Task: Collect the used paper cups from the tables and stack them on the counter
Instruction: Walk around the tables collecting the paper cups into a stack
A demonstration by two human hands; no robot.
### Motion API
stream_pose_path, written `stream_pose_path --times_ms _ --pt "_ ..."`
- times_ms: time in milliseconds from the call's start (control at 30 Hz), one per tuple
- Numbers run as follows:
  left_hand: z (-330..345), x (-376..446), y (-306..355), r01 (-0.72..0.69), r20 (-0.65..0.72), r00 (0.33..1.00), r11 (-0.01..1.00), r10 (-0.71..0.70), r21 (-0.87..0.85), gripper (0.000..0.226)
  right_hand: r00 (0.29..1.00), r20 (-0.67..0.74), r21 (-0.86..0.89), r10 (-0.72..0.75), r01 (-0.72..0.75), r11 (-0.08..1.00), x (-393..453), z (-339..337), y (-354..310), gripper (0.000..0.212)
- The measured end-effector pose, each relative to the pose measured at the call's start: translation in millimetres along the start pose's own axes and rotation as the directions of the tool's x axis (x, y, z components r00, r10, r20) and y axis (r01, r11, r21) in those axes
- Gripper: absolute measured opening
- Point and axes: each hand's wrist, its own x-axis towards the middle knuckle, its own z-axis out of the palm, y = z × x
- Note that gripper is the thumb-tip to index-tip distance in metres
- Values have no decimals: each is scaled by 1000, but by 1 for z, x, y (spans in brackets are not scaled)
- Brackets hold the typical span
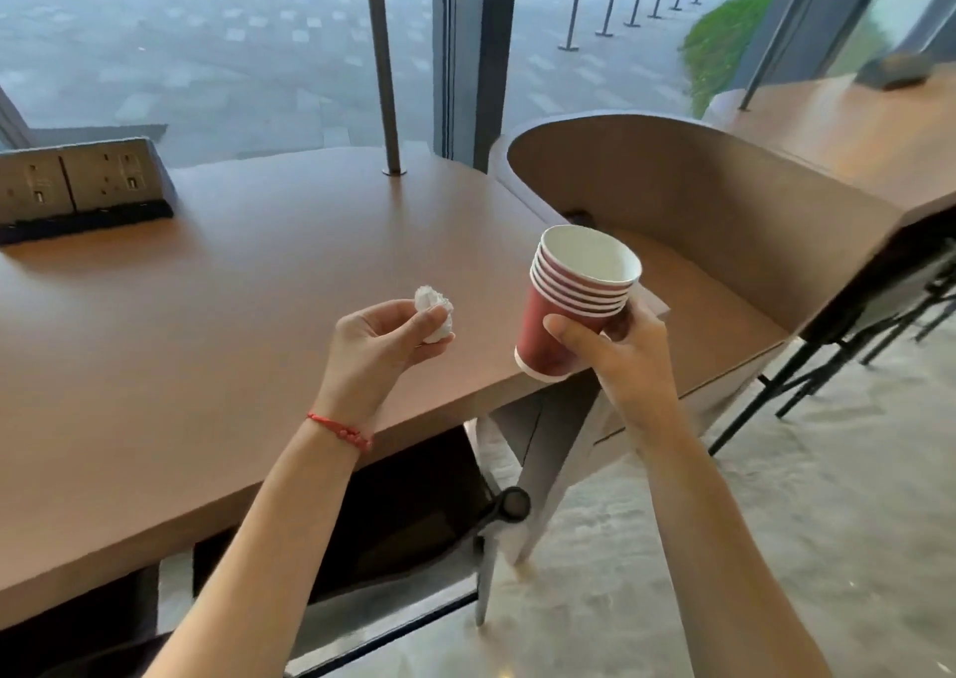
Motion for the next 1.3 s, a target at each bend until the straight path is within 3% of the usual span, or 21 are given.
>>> stream_pose_path --times_ms 167,300,367,500,700,967,1200,1300 --pt "78 -13 -26 44 106 993 995 -54 95 23 992 -125 -36 -7 3 999 -39 -80 4 53" --pt "165 -37 -49 70 241 966 991 -96 112 15 960 -280 -56 23 -41 998 -77 -160 9 67" --pt "211 -50 -61 67 325 940 989 -106 129 8 935 -353 -68 33 -61 996 -96 -202 9 61" --pt "300 -77 -85 106 458 875 985 -158 137 11 855 -518 -102 24 -89 991 -138 -285 7 46" --pt "409 -112 -116 122 636 742 976 -210 180 15 707 -707 -146 1 -147 978 -202 -385 3 45" --pt "515 -130 -132 189 773 575 963 -268 193 7 513 -858 -164 -37 -204 965 -238 -470 -4 43" --pt "590 -86 -153 191 827 493 961 -270 200 8 409 -911 -146 -54 -196 970 -195 -520 15 43" --pt "625 -58 -156 196 843 459 958 -279 210 9 397 -916 -141 -56 -189 972 -166 -544 16 42"
